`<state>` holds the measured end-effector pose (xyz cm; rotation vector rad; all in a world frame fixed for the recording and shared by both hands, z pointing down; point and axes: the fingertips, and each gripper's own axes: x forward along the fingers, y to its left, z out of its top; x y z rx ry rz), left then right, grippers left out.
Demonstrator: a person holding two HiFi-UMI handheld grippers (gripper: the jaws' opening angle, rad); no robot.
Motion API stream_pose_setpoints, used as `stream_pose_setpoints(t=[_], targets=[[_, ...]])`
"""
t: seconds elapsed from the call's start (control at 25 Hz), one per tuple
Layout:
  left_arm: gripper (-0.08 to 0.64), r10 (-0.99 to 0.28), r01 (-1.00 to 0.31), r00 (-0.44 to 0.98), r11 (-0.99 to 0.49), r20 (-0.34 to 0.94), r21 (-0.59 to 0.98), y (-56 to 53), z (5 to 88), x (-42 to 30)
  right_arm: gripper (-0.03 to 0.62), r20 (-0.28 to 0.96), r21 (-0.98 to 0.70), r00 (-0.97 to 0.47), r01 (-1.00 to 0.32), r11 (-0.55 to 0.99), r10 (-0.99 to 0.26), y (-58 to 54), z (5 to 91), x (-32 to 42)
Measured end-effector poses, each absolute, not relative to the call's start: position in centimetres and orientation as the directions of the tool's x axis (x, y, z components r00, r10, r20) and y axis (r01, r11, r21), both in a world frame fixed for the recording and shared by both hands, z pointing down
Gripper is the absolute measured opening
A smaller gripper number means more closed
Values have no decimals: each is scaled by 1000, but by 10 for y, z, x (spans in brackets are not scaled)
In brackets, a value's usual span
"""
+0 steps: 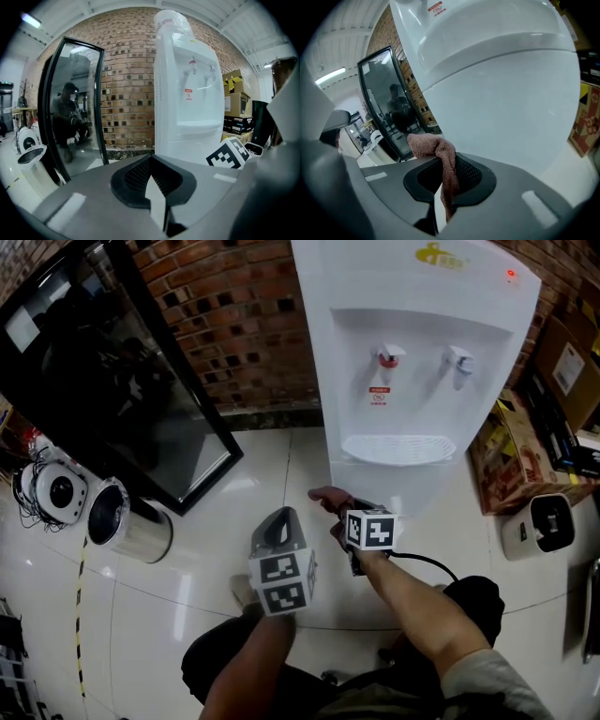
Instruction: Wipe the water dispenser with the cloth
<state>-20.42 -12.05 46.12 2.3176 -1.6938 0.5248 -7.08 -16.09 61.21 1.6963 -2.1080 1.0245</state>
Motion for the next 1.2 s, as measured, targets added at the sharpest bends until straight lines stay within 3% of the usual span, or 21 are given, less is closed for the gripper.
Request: stream_pose_setpoints(t=[0.6, 1.2], targets=[[0, -865, -941, 297, -336, 404, -29, -135, 457, -186, 60, 588, -383, -278, -923, 41, -760, -187, 634, -58], [0, -796, -872, 439, -490, 416, -17, -129, 471, -68, 60, 583, -367, -86, -915, -167, -808, -146, 614, 86]])
